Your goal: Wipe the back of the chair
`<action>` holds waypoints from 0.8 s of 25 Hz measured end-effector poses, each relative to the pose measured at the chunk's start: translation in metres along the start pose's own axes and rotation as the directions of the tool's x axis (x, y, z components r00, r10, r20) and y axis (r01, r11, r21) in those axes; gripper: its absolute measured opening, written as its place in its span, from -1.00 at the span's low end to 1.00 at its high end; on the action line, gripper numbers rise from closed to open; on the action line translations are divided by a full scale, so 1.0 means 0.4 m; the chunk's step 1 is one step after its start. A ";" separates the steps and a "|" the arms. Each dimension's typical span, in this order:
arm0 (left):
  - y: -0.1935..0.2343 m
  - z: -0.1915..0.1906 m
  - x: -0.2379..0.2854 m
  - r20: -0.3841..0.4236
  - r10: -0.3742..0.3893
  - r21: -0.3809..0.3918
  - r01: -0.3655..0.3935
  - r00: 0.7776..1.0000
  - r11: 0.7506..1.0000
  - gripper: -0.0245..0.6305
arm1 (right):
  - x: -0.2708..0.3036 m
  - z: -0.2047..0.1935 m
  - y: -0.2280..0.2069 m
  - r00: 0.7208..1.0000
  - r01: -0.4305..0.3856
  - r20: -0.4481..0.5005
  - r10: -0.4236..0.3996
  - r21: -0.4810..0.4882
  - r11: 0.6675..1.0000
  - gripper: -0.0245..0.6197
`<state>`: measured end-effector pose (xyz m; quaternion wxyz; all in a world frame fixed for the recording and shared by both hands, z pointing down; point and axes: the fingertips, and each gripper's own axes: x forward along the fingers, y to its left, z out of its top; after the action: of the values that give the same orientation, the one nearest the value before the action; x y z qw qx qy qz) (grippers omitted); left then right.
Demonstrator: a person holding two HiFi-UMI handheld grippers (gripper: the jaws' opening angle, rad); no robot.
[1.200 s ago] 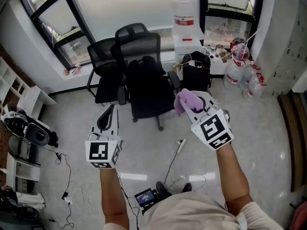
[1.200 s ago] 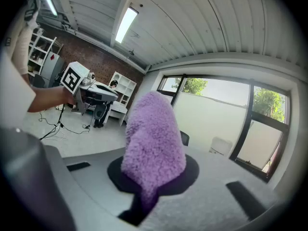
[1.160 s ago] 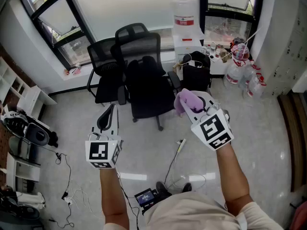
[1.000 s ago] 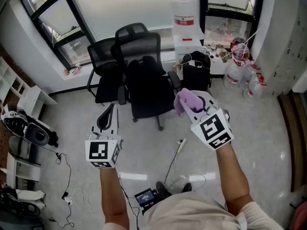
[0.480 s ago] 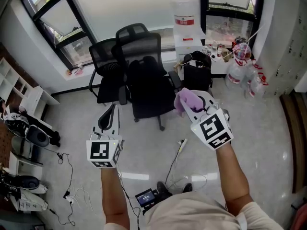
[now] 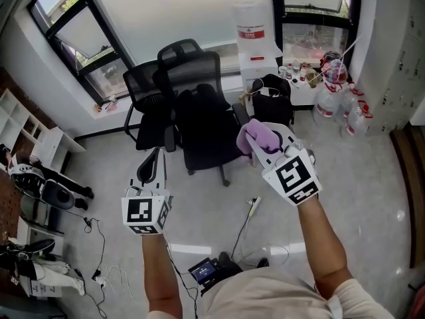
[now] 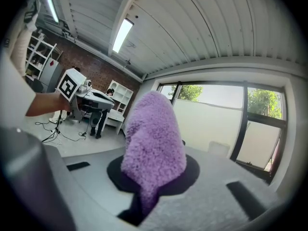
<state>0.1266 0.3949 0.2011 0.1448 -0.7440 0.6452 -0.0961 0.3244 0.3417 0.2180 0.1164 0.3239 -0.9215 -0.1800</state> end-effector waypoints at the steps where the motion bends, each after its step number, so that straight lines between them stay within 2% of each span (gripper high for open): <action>1: 0.000 -0.002 0.009 0.000 0.000 -0.001 0.000 1.000 1.000 -0.91 | 0.006 -0.001 -0.006 1.000 0.001 0.003 -0.001 0.000 1.000 -0.86; 9: 0.082 -0.035 0.107 0.030 0.001 0.034 -0.002 1.000 0.999 -0.91 | 0.119 -0.013 -0.035 0.999 0.023 -0.023 -0.023 -0.019 1.000 -0.86; 13: 0.141 -0.061 0.177 0.046 -0.036 0.013 0.036 0.998 0.999 -0.91 | 0.209 -0.019 -0.044 0.998 0.051 -0.036 -0.052 -0.026 0.998 -0.86; 20: 0.329 -0.148 0.325 0.060 -0.095 -0.004 0.095 0.994 0.995 -0.91 | 0.432 -0.011 -0.055 0.992 0.111 -0.064 -0.112 -0.019 0.994 -0.86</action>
<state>0.0037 0.2445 0.2064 0.1566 -0.7769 0.6048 -0.0783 0.2062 0.2143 0.2302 0.1384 0.3796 -0.8963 -0.1826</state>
